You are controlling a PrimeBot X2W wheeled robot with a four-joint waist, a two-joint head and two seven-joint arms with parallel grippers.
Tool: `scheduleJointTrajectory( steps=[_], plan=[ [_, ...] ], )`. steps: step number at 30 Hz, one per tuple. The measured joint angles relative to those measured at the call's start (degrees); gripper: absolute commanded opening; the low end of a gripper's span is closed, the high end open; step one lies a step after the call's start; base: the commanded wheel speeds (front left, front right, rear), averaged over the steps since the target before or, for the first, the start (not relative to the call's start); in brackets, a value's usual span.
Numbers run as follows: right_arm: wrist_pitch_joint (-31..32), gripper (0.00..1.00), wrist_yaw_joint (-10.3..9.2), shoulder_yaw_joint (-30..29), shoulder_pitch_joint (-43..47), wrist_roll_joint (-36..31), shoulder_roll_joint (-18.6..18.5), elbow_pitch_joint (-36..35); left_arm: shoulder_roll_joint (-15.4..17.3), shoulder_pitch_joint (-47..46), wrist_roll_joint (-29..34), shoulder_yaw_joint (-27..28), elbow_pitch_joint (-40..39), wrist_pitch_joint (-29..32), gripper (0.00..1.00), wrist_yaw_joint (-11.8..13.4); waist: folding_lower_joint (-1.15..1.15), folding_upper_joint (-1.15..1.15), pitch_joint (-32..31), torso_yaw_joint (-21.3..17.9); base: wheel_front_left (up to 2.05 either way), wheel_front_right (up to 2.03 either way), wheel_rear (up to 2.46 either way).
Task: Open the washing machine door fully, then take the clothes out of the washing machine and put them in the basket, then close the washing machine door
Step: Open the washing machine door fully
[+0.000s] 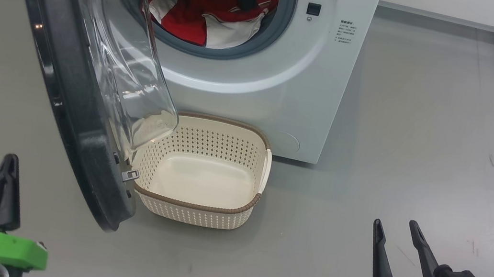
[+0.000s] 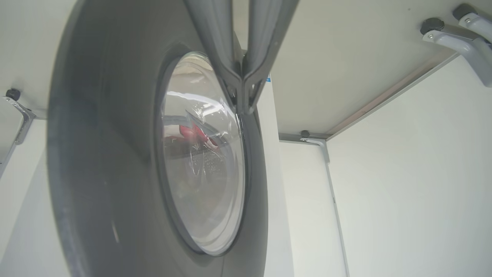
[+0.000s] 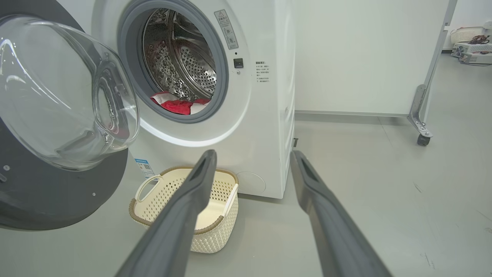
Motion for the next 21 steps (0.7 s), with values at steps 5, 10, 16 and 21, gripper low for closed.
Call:
scheduleJointTrajectory(
  steps=[5, 10, 16, 21],
  plan=[
    [0.0, 1.0, 0.57, -0.4, 0.3, -0.4, 0.3, 0.2, 0.1, -3.4, 0.0, 2.1, -5.1, 0.0, 0.0, 0.0, 0.0, 0.0, -0.3, 0.4, 0.0, 0.0, 0.0],
    [0.0, 1.0, 1.12, -0.4, 0.4, -0.8, 0.5, 0.5, 0.7, -5.9, 0.1, 3.2, -9.1, 0.0, 0.0, 0.0, 0.0, 0.0, -0.6, 0.7, 0.0, 0.0, 0.0],
    [0.0, 1.0, 1.87, -0.6, 0.5, -1.2, 0.9, 1.0, 2.4, -10.5, 0.9, 4.1, -16.1, -0.3, 0.0, 0.0, 0.0, 0.0, -1.0, 0.8, 0.0, 0.0, 0.0],
    [0.0, 1.0, 2.37, -0.7, 0.5, -1.5, 1.2, 1.4, 2.9, -11.1, 2.2, 1.5, -18.7, -0.3, 0.0, 0.0, 0.0, 0.0, -1.4, 0.6, 0.0, 0.0, 0.0]
  ],
)
